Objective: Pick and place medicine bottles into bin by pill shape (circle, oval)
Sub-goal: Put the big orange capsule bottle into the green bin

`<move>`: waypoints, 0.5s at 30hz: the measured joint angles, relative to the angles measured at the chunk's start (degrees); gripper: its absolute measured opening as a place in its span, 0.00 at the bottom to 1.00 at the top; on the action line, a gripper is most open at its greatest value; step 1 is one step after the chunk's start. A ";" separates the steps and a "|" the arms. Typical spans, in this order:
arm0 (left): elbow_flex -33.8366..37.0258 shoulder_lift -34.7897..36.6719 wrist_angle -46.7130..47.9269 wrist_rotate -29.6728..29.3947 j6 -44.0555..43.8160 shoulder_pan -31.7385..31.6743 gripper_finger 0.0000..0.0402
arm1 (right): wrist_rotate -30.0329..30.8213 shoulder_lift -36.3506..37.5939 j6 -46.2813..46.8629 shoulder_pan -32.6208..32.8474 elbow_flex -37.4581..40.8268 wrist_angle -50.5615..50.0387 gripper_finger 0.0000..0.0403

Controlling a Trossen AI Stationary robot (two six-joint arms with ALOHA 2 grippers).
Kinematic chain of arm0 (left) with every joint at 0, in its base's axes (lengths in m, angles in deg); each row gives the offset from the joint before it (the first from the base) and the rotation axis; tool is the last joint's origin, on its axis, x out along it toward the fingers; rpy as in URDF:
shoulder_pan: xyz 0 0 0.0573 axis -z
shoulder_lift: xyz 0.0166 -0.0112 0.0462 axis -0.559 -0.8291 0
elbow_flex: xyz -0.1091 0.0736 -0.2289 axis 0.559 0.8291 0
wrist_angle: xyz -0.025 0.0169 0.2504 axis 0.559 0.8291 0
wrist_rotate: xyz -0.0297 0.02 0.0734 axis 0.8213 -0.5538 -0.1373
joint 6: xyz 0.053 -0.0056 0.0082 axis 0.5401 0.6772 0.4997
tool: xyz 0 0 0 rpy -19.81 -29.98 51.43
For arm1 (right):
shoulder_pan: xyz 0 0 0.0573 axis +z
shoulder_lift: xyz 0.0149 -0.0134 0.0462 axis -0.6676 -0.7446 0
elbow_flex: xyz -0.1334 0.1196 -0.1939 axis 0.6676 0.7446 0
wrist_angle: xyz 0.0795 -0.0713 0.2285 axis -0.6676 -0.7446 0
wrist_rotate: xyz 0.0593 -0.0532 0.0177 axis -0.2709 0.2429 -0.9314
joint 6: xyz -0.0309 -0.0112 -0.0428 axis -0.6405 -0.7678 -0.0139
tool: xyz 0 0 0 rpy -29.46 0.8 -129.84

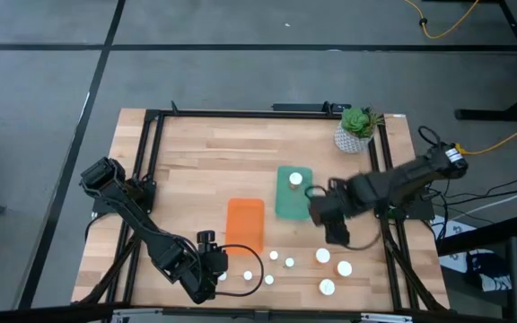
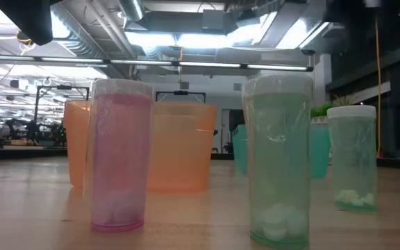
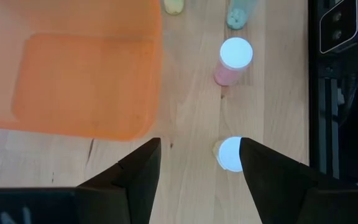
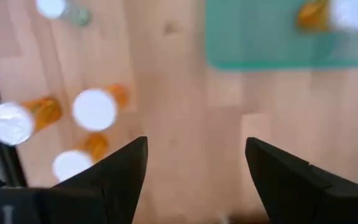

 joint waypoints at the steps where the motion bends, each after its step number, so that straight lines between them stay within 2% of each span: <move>1: 0.00 0.00 0.00 0.00 0.01 0.00 0.53 | -0.06 0.10 2.61 1.78 0.99 0.24 0.68; 6: 0.00 0.00 0.00 -0.02 0.02 0.00 0.53 | -0.14 -0.25 14.42 9.95 5.93 0.75 0.68; 15: 0.00 0.00 0.00 -0.06 0.02 0.00 0.53 | -5.09 -0.30 30.97 21.39 11.63 1.89 0.68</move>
